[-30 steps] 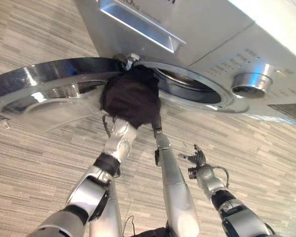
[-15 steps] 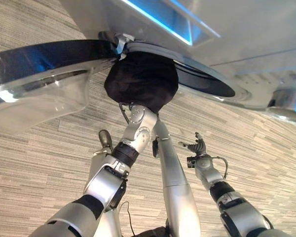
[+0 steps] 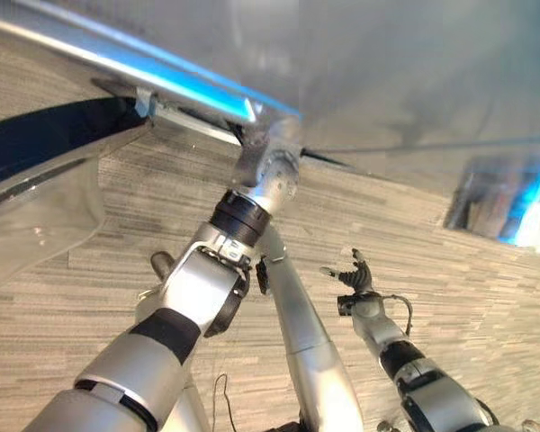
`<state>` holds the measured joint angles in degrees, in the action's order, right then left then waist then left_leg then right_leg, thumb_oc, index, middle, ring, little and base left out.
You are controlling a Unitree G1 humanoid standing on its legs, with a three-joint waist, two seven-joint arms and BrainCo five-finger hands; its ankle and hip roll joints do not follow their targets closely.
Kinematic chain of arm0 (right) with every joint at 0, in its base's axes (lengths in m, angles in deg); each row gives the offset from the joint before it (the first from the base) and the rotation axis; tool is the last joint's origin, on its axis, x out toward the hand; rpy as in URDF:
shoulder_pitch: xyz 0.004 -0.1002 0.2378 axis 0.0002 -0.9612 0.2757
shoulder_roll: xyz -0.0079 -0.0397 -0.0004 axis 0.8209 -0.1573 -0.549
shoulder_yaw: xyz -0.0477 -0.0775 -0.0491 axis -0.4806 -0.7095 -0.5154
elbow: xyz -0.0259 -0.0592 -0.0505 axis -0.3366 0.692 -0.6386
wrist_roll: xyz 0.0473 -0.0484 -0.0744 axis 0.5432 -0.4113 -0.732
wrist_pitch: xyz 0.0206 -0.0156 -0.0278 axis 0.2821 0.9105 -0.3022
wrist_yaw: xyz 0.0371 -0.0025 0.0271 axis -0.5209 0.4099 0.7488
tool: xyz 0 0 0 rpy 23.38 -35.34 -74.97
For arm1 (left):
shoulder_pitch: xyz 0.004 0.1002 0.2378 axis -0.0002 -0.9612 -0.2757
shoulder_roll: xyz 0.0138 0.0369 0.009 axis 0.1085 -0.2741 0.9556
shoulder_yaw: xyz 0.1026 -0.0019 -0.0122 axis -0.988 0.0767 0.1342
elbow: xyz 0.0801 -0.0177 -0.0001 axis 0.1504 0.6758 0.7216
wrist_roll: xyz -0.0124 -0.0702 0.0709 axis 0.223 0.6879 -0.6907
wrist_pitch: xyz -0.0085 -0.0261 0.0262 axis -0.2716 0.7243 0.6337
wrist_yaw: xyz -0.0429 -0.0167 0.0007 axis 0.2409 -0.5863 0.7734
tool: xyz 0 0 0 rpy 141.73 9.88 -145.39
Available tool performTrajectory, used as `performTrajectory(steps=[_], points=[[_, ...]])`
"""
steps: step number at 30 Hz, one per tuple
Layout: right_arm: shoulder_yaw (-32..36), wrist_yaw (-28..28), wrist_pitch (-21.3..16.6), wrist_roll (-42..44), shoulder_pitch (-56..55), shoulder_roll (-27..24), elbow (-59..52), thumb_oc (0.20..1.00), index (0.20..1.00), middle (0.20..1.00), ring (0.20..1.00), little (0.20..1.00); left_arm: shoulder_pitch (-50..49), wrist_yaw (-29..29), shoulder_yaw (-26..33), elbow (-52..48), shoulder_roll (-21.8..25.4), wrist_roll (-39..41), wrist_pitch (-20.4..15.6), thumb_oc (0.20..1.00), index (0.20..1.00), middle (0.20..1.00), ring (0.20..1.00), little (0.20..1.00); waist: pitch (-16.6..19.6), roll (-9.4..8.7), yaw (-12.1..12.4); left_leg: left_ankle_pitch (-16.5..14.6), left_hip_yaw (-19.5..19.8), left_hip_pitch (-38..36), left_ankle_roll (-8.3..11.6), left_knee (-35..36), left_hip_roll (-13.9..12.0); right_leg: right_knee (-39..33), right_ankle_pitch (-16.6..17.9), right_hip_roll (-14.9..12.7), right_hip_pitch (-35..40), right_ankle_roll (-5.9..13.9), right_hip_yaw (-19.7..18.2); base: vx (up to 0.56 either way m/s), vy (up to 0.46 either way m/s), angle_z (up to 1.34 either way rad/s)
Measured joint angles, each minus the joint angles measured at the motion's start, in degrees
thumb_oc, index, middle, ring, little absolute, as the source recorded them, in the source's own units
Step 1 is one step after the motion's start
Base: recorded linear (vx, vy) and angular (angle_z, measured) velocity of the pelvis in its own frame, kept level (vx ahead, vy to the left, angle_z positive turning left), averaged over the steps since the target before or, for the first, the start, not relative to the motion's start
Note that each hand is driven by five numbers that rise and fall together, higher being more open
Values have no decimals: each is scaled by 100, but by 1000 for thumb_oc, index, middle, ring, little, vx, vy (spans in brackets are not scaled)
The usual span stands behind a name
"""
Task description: Grab the laundry basket,head to the washer,open it,put in the laundry and shut it.
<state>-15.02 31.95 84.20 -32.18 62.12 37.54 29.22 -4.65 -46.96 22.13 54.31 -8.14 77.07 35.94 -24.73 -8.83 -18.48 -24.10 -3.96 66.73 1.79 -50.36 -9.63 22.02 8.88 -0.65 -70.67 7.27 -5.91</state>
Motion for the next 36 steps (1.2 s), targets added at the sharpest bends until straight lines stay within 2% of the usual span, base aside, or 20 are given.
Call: performTrajectory(steps=[3,4,7,8,9,10,12,14,15,16,18,20,21,22,27,30,31,32,34,36], points=[[2,2,-62,143,-16,-9,-63,1000,1000,1000,1000,1000,355,-156,183,631,478,239,-10,200,200,200,200,200,82,-59,-157,-32,-15,1,56,-26,-113,-50,35,103,-6,-48,3,77,-42,-17],[8,10,-97,167,-9,-16,-121,1000,1000,1000,1000,1000,979,-271,181,1524,847,514,43,200,200,200,200,200,149,-100,-235,-60,-28,30,99,-71,-203,-71,74,182,-30,-80,-1,88,-47,-23],[12,95,-136,312,-21,-236,-129,1000,1000,1000,1000,1000,1321,-117,-258,2263,1258,908,149,200,200,200,200,200,174,-92,-210,-104,-82,53,125,-133,-339,-57,75,275,-81,-120,14,80,-28,-18],[35,114,-185,355,-68,-319,-162,1000,1000,1000,1000,1000,1351,-100,-456,2258,1398,1079,210,501,501,501,501,501,175,-90,-195,-104,-116,66,124,-145,-350,-10,45,271,-133,-153,10,38,-27,-7],[109,123,-187,386,-173,-385,-301,1000,1000,1000,1000,1000,1352,-57,-666,2180,1558,1114,237,501,501,501,501,501,170,-77,-170,-103,-148,73,126,-154,-363,11,67,270,-163,-174,8,25,-30,-5],[252,148,-194,386,-306,-405,-345,1000,1000,1000,1000,1000,1310,-20,-926,2009,1712,1127,277,1000,1000,1000,1000,1000,157,-30,-102,-97,-150,84,128,-142,-364,19,103,264,-185,-216,23,0,0,0],[563,177,-171,395,-557,-433,-321,1000,1000,1000,1000,1000,1295,112,-1670,1886,1932,941,480,1000,1000,1000,1000,1000,140,115,15,-56,-104,159,173,-109,-364,53,111,254,-258,-234,69,-13,6,11],[574,259,-172,411,-746,-580,-286,1000,1000,1000,1000,1000,1440,442,-2840,2275,2181,168,918,1000,1000,1000,1000,1000,90,250,128,-4,-115,143,211,-15,-365,47,110,216,-258,-257,101,-25,13,23],[624,372,-182,411,-866,-720,-266,1000,1000,1000,1000,1000,1595,909,-3958,2885,2296,-936,1544,1000,1000,1000,1000,1000,47,375,175,136,-123,130,276,120,-364,30,114,157,-258,-300,164,-38,16,27],[687,414,-186,445,-874,-733,-192,1000,1000,1000,1000,1000,1604,1046,-4032,2902,2306,-1406,1837,1000,1000,1000,1000,1000,46,384,204,166,-128,127,285,159,-366,6,136,150,-259,-334,180,-37,16,27],[706,555,-286,619,-855,-902,-64,1000,1000,1000,1000,1000,1833,1155,-5491,3373,2322,-3268,2296,1000,1000,1000,1000,1000,32,487,232,312,-146,126,306,327,-349,-34,156,74,-264,-381,242,-20,30,25],[666,625,-392,625,-770,-951,75,1000,1000,1000,1000,1000,1828,1203,-5963,3360,2324,-4716,2563,1000,1000,1000,1000,1000,27,496,267,370,-151,113,345,380,-343,-27,168,51,-271,-409,271,-13,47,15],[651,657,-444,624,-738,-951,119,1000,1000,1000,1000,1000,1812,1280,-6011,3345,2321,-5270,2601,1000,1000,1000,1000,1000,27,501,290,381,-152,108,363,387,-343,-22,175,42,-275,-420,280,-2,59,4],[560,708,-467,623,-716,-987,145,1000,1000,1000,1000,1000,1800,1438,-6380,3365,2326,-6072,2635,1000,1000,1000,1000,1000,31,508,319,396,-175,79,370,428,-341,-13,181,42,-274,-424,269,0,0,0],[501,750,-479,668,-597,-965,313,1000,1000,1000,1000,1000,1771,1820,-6355,2856,2413,-7105,2714,1000,1000,1000,1000,1000,24,519,412,436,-177,38,376,482,-297,52,183,-7,-275,-428,283,-14,8,3],[514,752,-477,775,-599,-970,429,1000,1000,1000,1000,1000,1744,1981,-6355,2423,2518,-7120,2755,1000,1000,1000,1000,1000,12,540,420,494,-167,24,391,522,-252,93,180,-58,-275,-428,301,-23,9,12],[551,766,-459,882,-640,-978,453,1000,1000,1000,1000,1000,1697,2093,-6394,1531,2808,-7118,2738,1000,1000,1000,1000,1000,-8,574,441,540,-143,17,399,572,-184,112,174,-127,-275,-429,329,-30,29,14],[553,773,-456,893,-649,-978,443,1000,1000,1000,1000,1000,1697,2140,-6408,1282,2909,-7115,2721,1000,1000,1000,1000,1000,-18,592,448,545,-134,13,400,570,-172,142,156,-142,-274,-425,332,-51,42,21],[682,845,-447,907,-713,-984,445,1000,1000,1000,1000,1000,1528,2223,-6359,-197,3550,-7044,2533,1000,1000,1000,1000,1000,-100,707,528,598,-138,-60,381,621,-80,213,142,-231,-245,-428,330,-43,44,17],[687,898,-429,914,-735,-973,512,1000,1000,1000,1000,1000,1499,2416,-6435,-343,3600,-6985,2370,1000,1000,1000,1000,1000,-140,778,571,663,-146,-171,362,714,21,216,126,-329,-164,-424,324,-28,58,18]])
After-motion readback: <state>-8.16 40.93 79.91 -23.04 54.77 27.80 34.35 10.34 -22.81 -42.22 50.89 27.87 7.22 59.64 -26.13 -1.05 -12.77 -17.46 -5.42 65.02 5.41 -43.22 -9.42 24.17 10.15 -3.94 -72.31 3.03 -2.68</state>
